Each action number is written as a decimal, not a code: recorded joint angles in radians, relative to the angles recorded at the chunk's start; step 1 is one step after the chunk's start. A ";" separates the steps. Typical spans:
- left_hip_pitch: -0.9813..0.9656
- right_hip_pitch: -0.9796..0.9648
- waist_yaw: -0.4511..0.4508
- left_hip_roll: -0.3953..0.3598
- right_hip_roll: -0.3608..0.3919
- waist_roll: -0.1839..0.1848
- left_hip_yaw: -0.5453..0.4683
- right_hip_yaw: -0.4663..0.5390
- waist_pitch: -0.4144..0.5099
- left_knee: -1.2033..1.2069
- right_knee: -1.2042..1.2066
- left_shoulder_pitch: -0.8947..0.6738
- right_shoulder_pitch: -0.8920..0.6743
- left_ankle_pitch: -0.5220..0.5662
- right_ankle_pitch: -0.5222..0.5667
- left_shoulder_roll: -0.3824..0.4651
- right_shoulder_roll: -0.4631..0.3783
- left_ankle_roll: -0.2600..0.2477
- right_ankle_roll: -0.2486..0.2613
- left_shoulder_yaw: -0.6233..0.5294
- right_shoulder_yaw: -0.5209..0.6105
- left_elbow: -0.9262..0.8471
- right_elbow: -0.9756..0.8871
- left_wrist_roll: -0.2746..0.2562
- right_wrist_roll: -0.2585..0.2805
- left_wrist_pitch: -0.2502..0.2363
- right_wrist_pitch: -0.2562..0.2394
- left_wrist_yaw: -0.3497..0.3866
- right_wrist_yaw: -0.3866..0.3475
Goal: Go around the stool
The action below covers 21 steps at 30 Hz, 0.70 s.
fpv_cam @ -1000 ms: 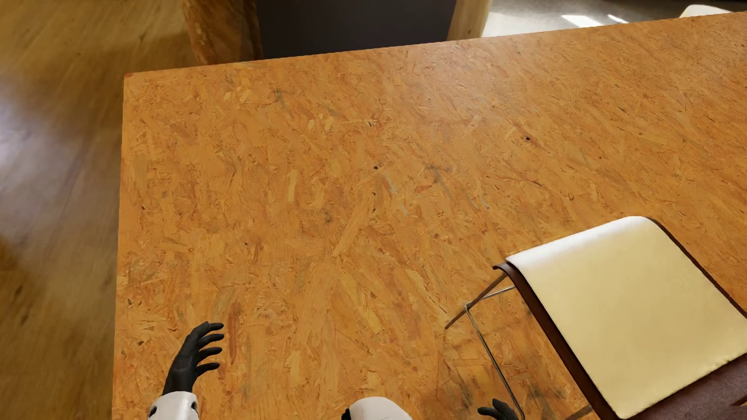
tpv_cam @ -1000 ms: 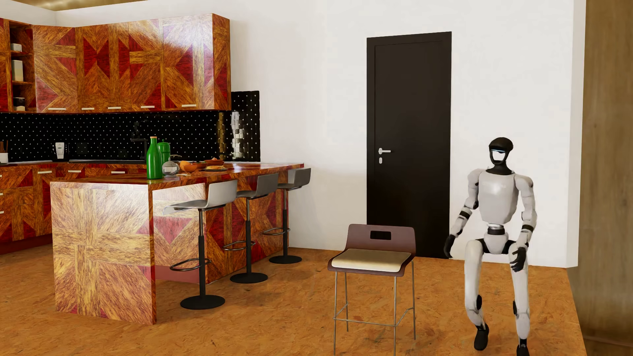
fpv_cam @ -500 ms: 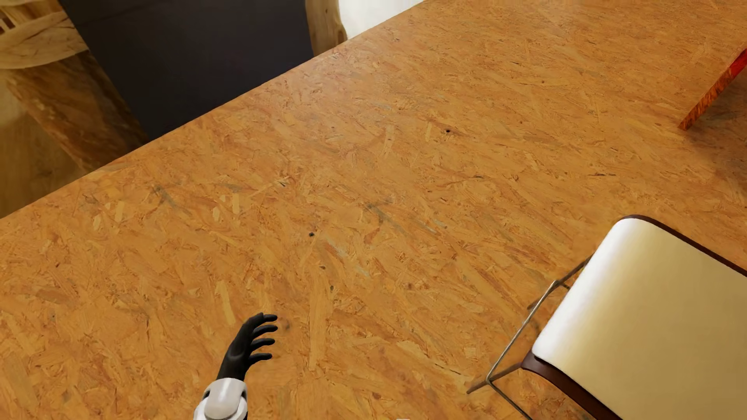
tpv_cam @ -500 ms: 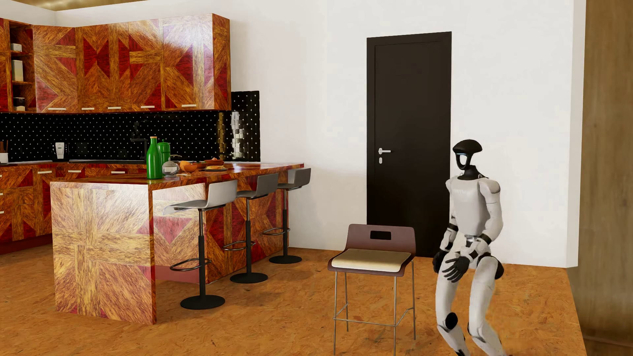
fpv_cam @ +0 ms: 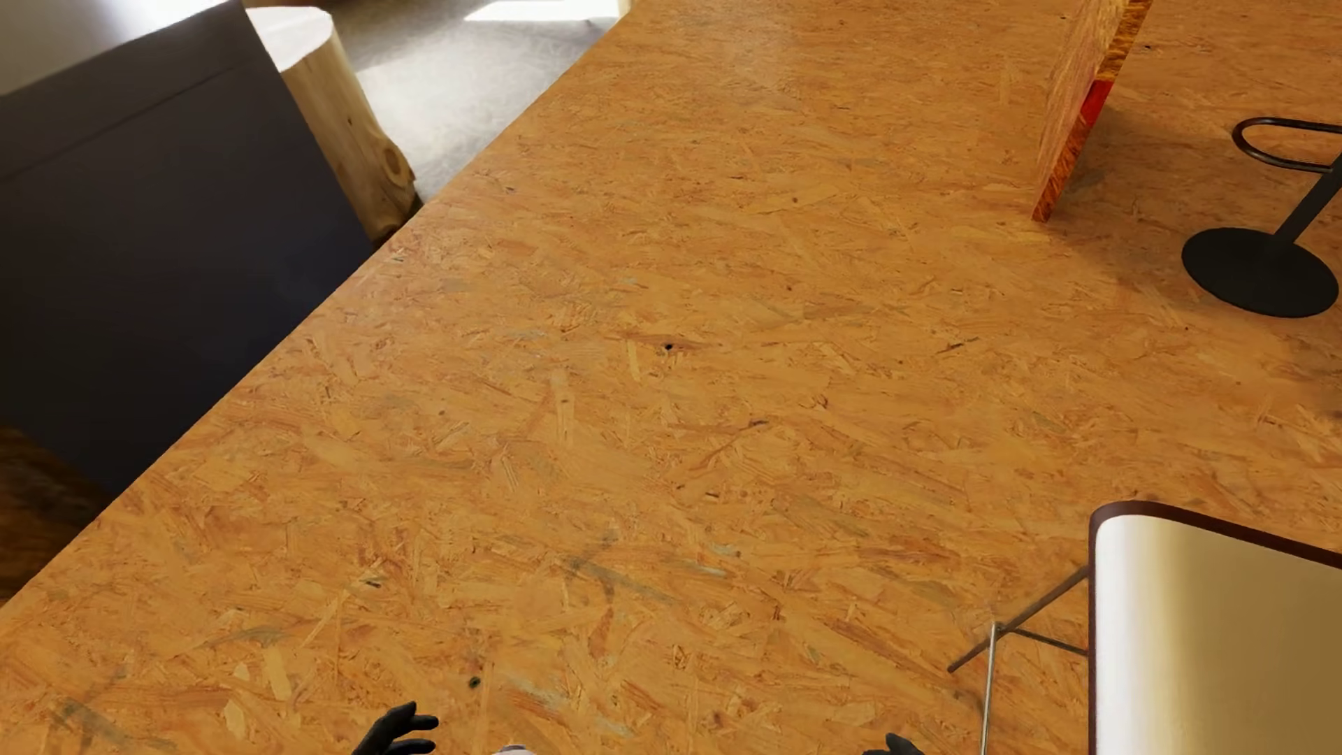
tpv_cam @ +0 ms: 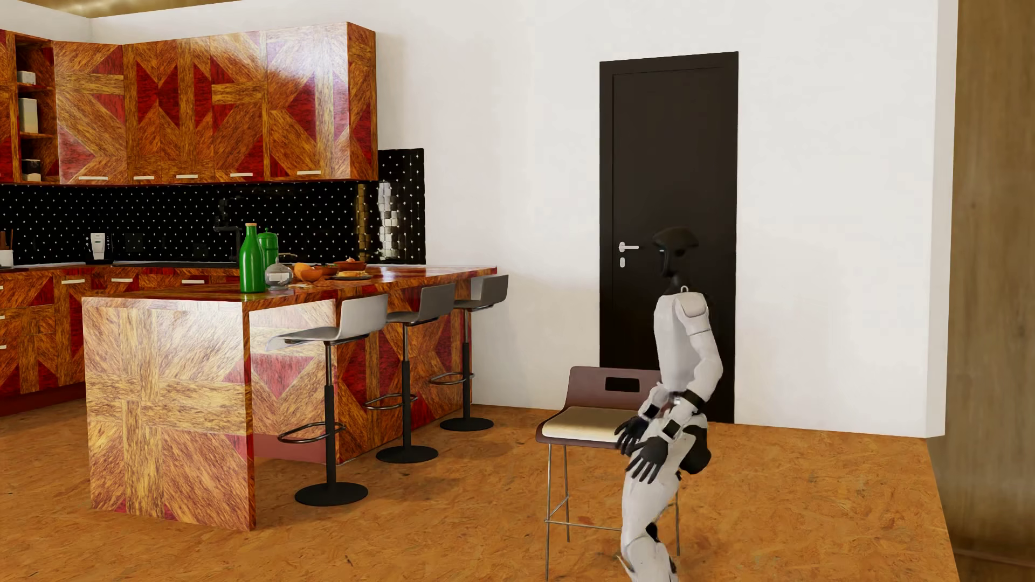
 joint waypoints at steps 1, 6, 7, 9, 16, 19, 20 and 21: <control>0.008 0.046 -0.001 0.011 0.020 0.034 0.005 0.037 0.004 -0.147 -0.019 0.046 -0.050 -0.037 -0.025 0.015 0.021 -0.008 0.010 0.002 -0.006 0.016 -0.038 0.012 0.000 0.013 -0.005 -0.015 -0.001; 0.298 -0.110 -0.181 0.054 -0.094 -0.127 0.210 -0.100 -0.010 -0.299 0.256 -0.131 0.030 -0.020 0.079 0.036 0.020 0.008 -0.032 -0.074 -0.033 -0.066 -0.052 -0.102 0.042 -0.026 0.087 0.113 0.179; 0.296 -0.109 -0.186 0.058 -0.107 -0.158 0.204 -0.102 -0.020 -0.194 0.118 -0.215 0.082 -0.025 0.006 -0.010 -0.017 -0.010 -0.016 -0.101 -0.005 -0.116 -0.015 -0.120 0.027 -0.034 0.110 0.134 0.155; 0.107 -0.027 -0.136 0.023 -0.052 -0.122 0.044 -0.064 -0.012 0.157 0.089 -0.210 0.105 0.149 -0.082 -0.060 -0.064 -0.035 -0.034 -0.112 0.064 -0.014 0.114 -0.121 -0.004 -0.157 0.137 0.115 0.057; 0.119 -0.125 -0.166 0.025 -0.060 -0.107 0.162 -0.037 0.035 -0.188 0.466 -0.099 -0.027 0.013 0.198 0.092 0.015 0.046 -0.049 -0.012 -0.044 -0.009 -0.014 -0.100 0.047 -0.076 0.075 0.126 0.090; 0.219 -0.194 -0.220 0.058 -0.098 -0.169 0.176 -0.069 0.012 -0.075 0.097 -0.247 0.071 0.058 0.073 -0.015 -0.010 -0.014 -0.041 -0.094 0.000 -0.083 0.001 -0.121 -0.035 -0.120 0.047 0.157 0.115; 0.123 -0.152 -0.175 0.043 -0.064 -0.139 0.089 -0.061 0.016 0.143 0.095 -0.269 0.062 0.250 0.032 -0.030 -0.055 -0.022 -0.042 -0.150 0.070 -0.033 0.101 -0.096 -0.062 -0.149 0.031 0.133 0.088; 0.053 -0.094 -0.122 -0.015 -0.032 -0.094 0.029 -0.040 0.022 0.203 0.062 -0.210 0.056 0.236 0.009 -0.051 -0.054 -0.018 -0.041 -0.102 0.038 0.000 0.096 -0.056 -0.071 -0.163 0.030 0.094 0.061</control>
